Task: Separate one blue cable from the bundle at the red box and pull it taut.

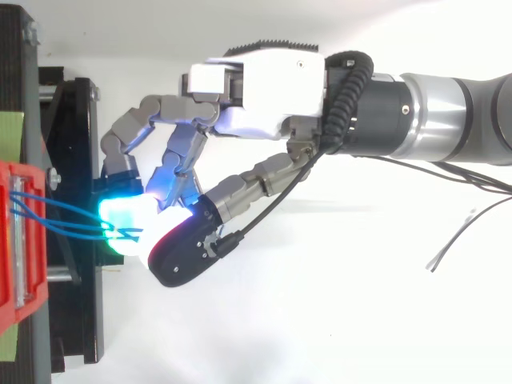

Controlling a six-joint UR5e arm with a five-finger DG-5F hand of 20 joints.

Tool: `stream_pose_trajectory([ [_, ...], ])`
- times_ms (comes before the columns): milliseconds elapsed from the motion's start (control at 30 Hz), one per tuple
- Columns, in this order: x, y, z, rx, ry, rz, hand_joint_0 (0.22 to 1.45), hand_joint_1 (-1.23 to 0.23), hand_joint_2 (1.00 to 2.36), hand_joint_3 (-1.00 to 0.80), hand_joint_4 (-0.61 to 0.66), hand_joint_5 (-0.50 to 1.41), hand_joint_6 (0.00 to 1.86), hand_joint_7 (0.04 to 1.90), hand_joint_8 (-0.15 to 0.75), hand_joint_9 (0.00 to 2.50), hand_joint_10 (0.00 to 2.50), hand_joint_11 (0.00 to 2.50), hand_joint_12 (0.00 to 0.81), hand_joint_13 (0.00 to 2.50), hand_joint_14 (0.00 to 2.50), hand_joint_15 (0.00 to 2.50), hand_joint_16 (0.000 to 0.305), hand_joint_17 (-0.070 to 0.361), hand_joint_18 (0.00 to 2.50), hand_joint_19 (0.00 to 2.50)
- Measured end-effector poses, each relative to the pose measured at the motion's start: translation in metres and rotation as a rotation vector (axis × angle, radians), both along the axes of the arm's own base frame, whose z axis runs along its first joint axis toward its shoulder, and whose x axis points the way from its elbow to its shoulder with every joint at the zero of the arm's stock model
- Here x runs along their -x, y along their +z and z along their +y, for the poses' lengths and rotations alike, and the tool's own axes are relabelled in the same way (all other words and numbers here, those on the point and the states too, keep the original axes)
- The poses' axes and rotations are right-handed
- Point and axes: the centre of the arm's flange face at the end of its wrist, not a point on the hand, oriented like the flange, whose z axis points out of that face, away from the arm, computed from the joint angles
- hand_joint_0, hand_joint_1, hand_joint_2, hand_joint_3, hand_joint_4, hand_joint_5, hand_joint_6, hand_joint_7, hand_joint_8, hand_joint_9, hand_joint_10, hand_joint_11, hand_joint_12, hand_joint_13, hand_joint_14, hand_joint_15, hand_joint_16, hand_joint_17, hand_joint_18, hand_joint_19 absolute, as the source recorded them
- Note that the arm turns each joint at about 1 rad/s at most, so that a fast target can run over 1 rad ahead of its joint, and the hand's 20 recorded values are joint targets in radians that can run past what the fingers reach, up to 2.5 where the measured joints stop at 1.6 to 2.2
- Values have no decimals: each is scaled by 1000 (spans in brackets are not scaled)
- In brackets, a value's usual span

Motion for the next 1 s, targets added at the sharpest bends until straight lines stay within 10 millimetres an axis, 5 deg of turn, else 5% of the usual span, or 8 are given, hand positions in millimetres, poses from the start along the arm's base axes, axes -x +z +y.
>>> stream_pose_trajectory([
  [367,0,0,3,-4,4,6,805,-947,1000,-500,23,-150,934,1209,370,1069,11,1082,379,1168,25,903,45,101,1158,829],
  [1000,1,-3,5,-19,9,23,641,-965,1000,-500,138,-139,929,1086,374,1074,12,1092,386,1171,24,913,45,102,1163,843],
])
